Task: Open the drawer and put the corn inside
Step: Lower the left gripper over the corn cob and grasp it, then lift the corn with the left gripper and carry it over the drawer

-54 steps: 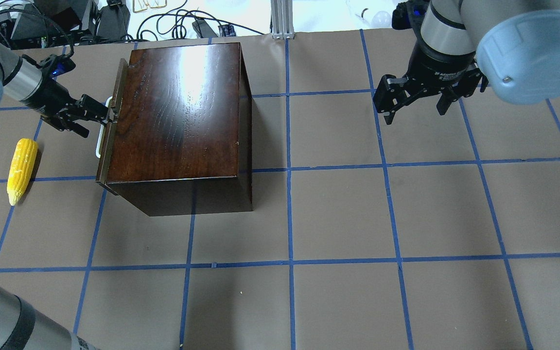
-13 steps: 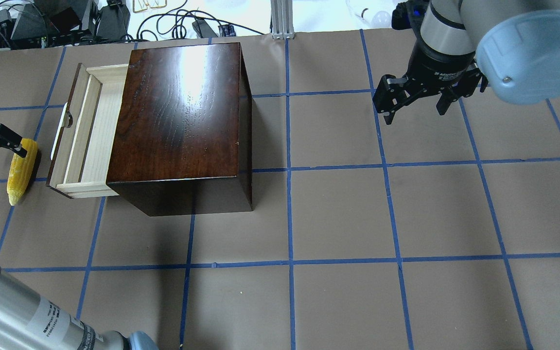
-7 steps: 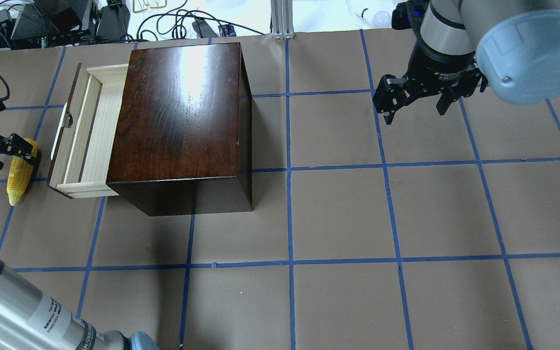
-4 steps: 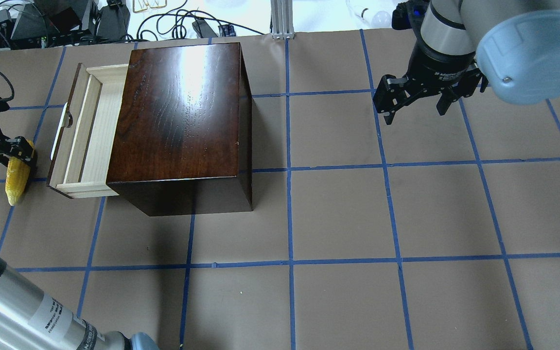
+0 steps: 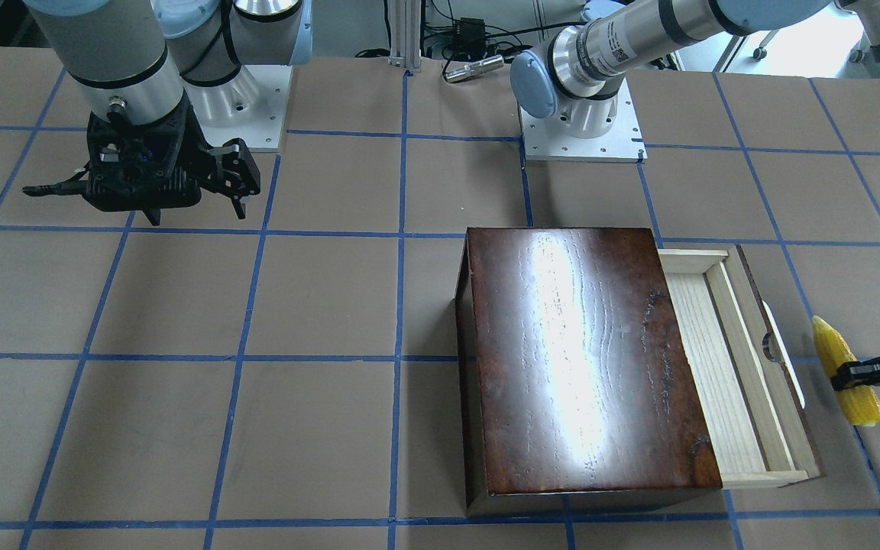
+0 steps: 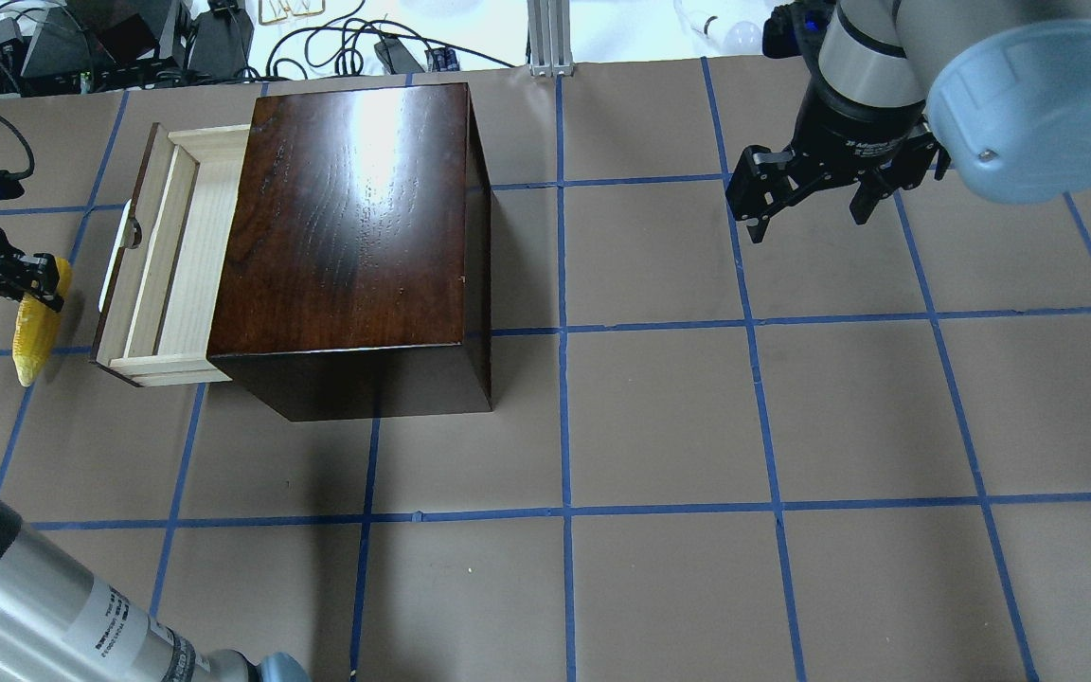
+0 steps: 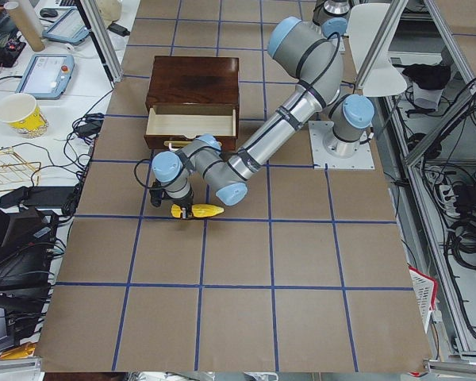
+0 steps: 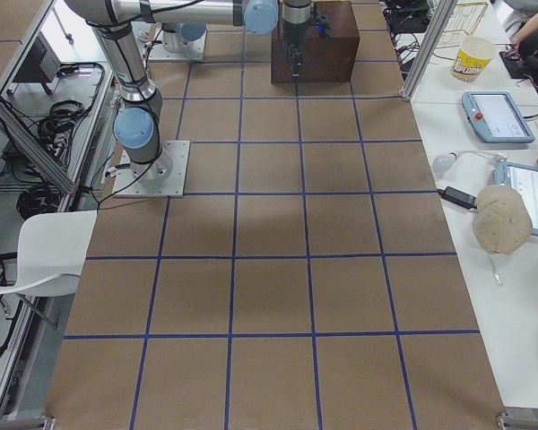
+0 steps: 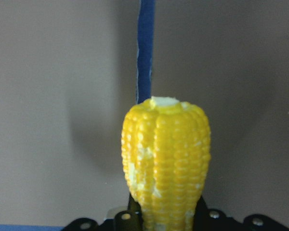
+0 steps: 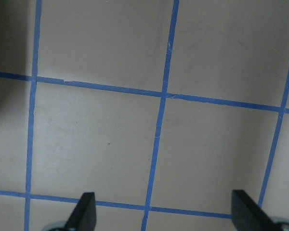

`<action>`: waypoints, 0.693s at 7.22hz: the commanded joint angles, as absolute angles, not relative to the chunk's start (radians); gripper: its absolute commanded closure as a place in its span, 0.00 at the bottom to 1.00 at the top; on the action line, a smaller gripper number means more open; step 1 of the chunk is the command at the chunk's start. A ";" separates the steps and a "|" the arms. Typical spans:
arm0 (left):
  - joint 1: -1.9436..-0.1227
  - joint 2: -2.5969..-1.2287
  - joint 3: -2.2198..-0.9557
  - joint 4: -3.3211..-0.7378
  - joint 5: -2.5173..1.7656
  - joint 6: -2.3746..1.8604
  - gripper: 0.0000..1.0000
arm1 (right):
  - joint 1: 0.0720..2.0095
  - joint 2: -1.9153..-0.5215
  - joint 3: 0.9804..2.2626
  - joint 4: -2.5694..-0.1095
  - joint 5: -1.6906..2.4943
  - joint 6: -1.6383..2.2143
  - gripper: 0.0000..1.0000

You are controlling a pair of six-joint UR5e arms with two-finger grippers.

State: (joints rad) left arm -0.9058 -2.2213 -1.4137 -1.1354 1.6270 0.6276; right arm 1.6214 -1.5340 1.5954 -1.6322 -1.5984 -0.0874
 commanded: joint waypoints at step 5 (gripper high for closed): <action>-1.014 -2.077 -1.174 -1.439 1.632 0.673 1.00 | 1.621 -1.534 1.595 -1.634 -1.598 -0.087 0.00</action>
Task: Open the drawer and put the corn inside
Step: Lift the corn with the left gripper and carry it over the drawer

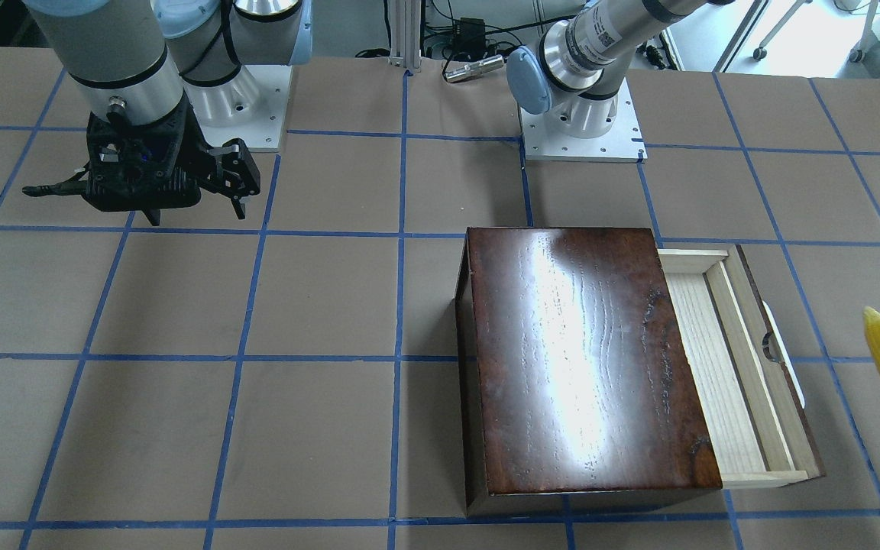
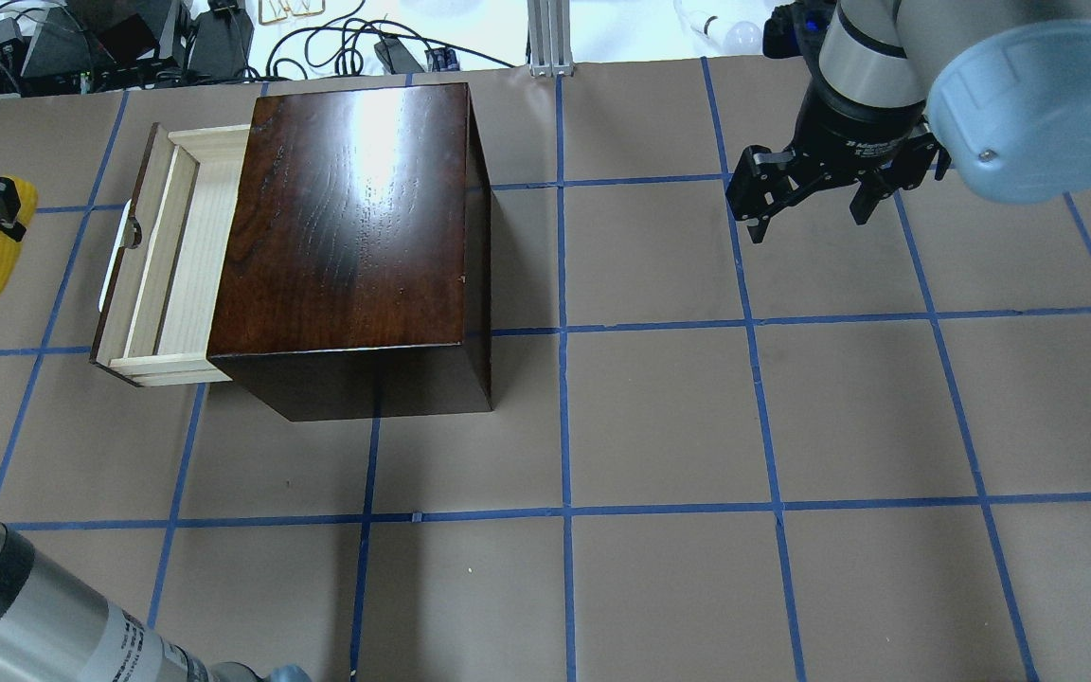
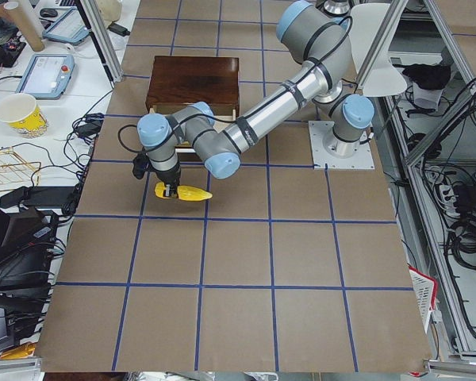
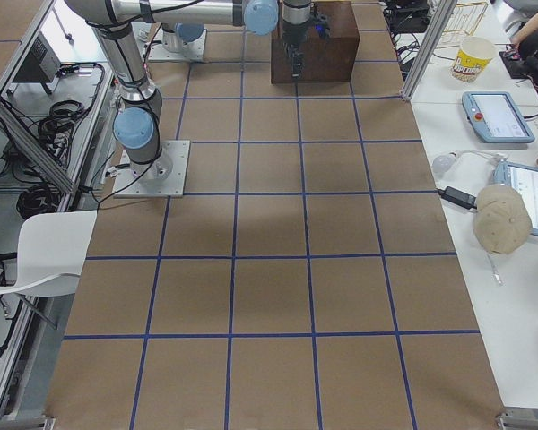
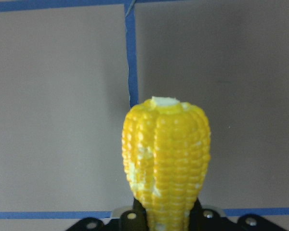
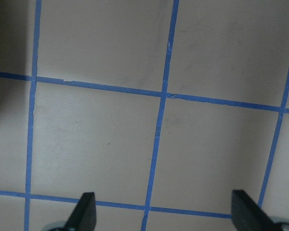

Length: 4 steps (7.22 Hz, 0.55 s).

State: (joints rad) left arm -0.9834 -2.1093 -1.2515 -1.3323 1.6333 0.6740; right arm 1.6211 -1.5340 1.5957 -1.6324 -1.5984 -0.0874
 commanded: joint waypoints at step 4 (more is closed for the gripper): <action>-1.156 -2.000 -1.161 -1.552 1.611 0.591 1.00 | 1.621 -1.536 1.595 -1.632 -1.598 -0.087 0.00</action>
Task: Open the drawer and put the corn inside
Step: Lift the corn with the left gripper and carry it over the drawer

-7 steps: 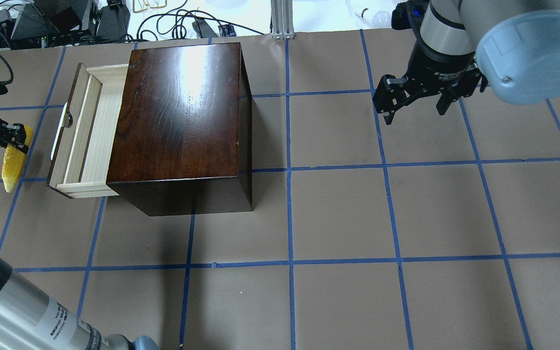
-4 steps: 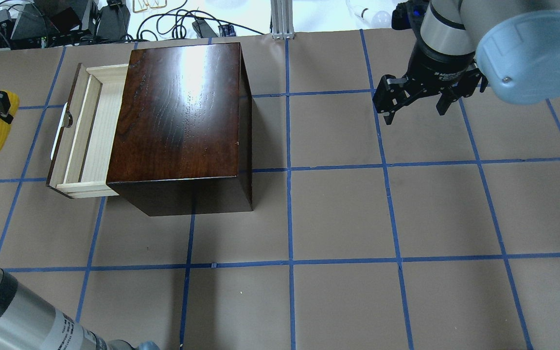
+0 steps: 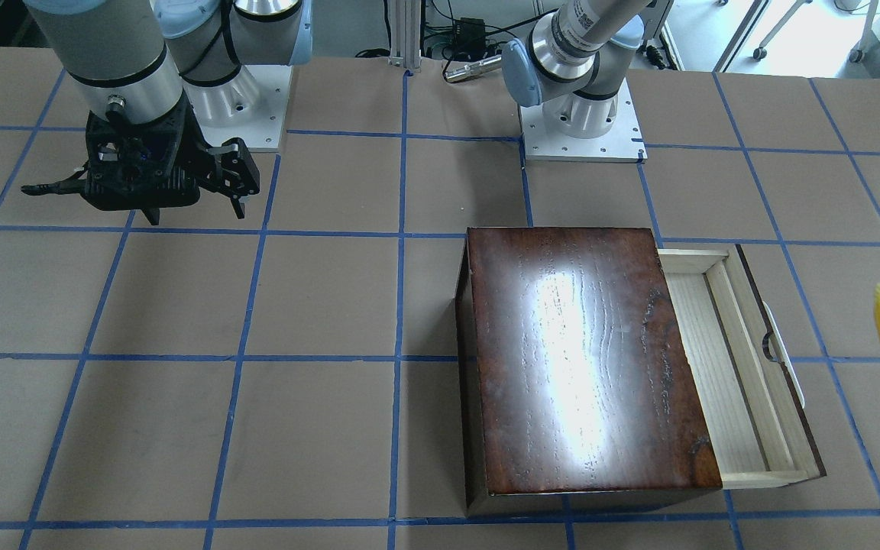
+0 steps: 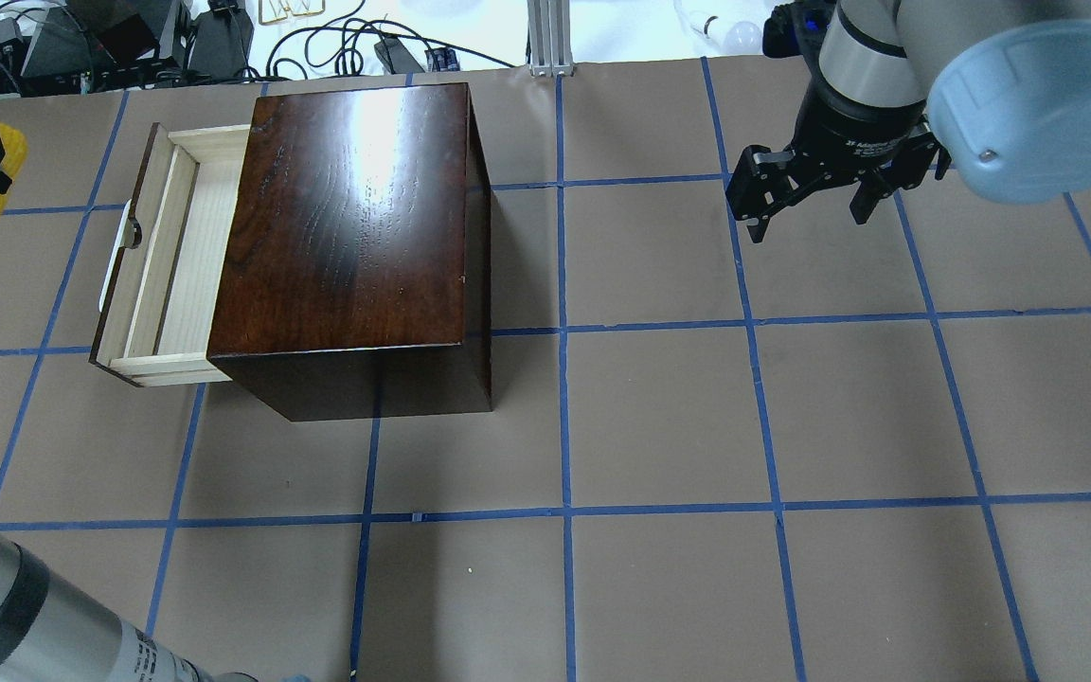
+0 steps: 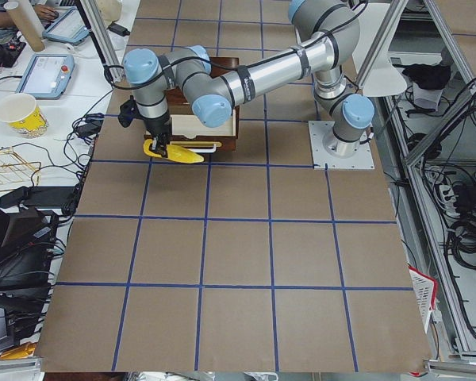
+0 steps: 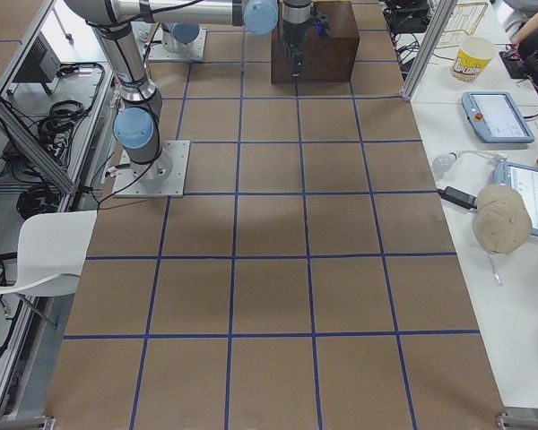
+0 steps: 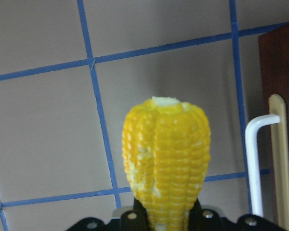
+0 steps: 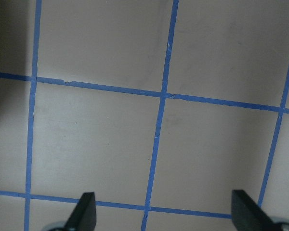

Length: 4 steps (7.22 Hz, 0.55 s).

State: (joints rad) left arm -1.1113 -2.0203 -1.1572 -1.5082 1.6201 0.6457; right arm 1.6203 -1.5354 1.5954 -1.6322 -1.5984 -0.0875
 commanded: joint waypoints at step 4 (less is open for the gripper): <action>-1.273 -2.000 -1.242 -1.568 1.592 0.352 1.00 | 1.621 -1.536 1.595 -1.632 -1.598 -0.087 0.00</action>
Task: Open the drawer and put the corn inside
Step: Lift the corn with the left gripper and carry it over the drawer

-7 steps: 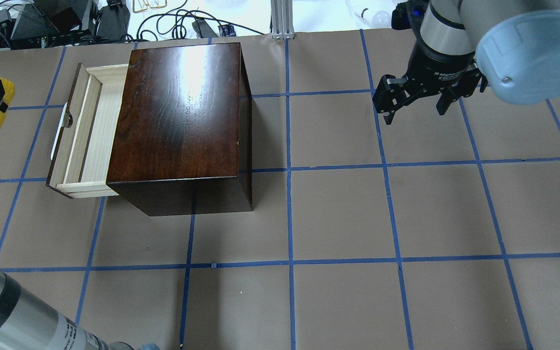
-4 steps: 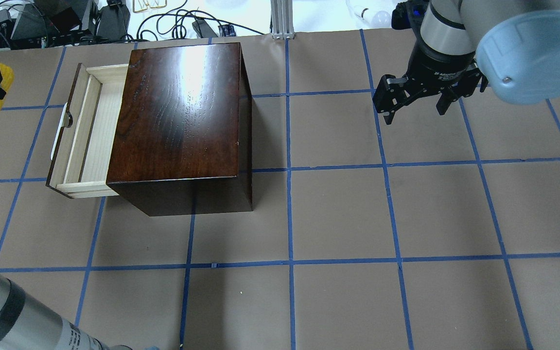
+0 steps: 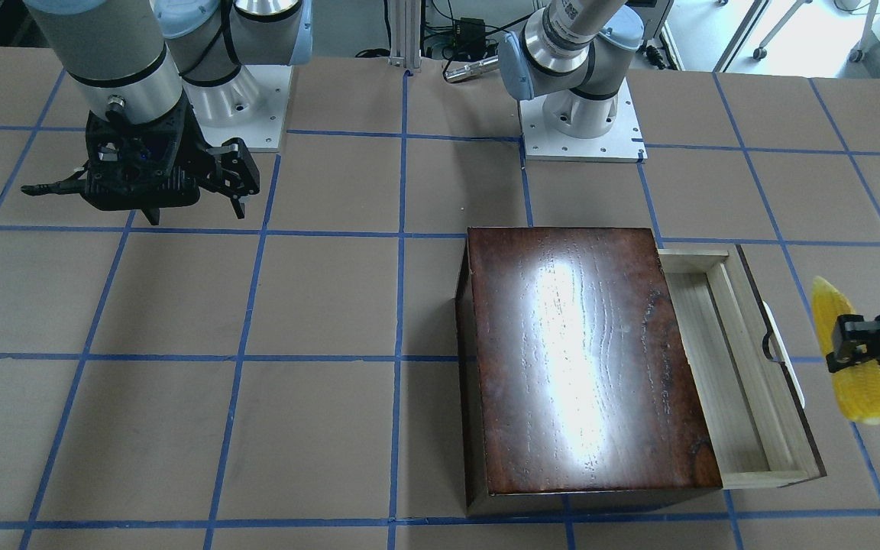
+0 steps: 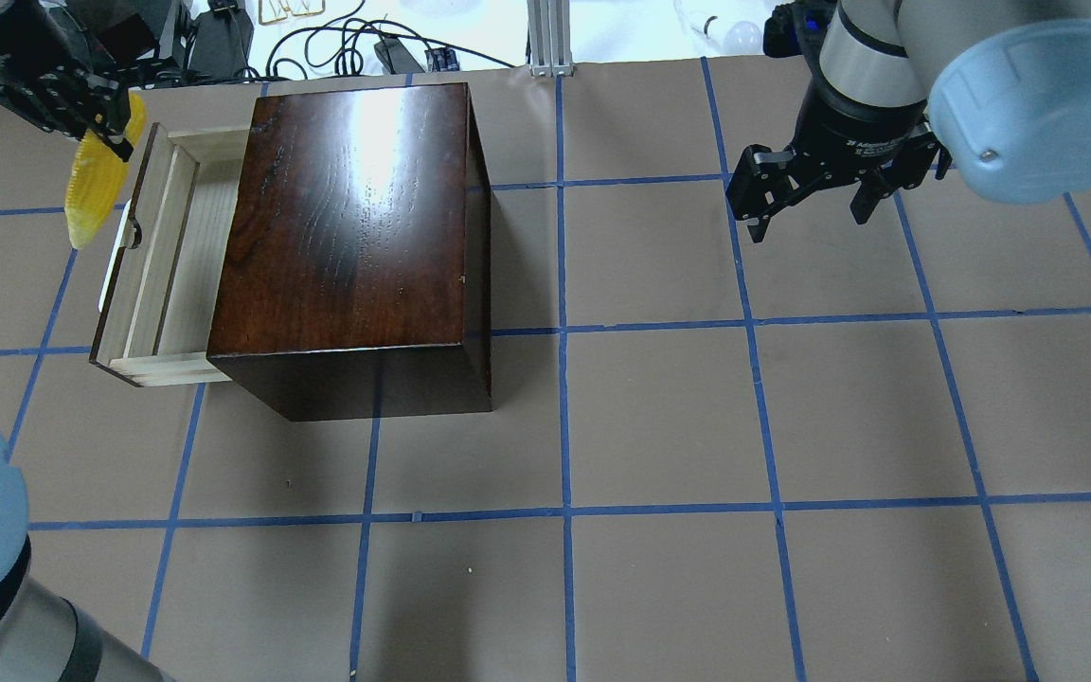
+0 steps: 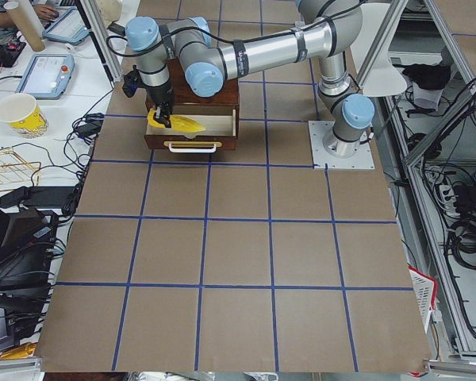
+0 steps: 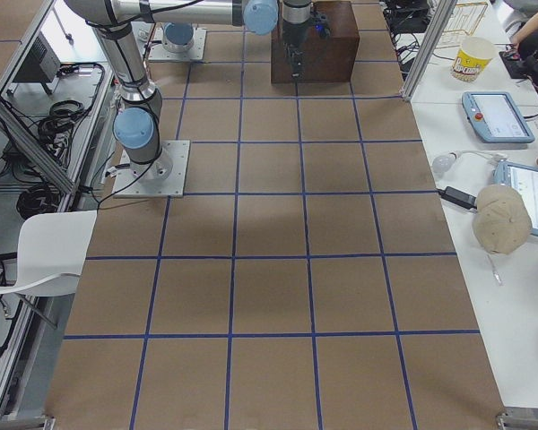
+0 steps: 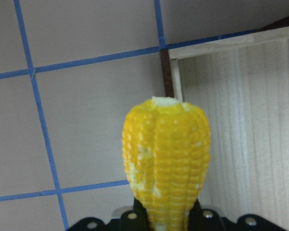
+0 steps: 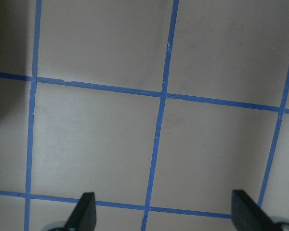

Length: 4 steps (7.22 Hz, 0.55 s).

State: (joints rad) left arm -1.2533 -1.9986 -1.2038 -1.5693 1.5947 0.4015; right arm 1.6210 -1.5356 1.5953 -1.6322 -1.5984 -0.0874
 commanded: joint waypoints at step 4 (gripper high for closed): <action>-1.270 -2.017 -1.318 -1.524 1.517 0.354 1.00 | 1.618 -1.536 1.595 -1.632 -1.598 -0.087 0.00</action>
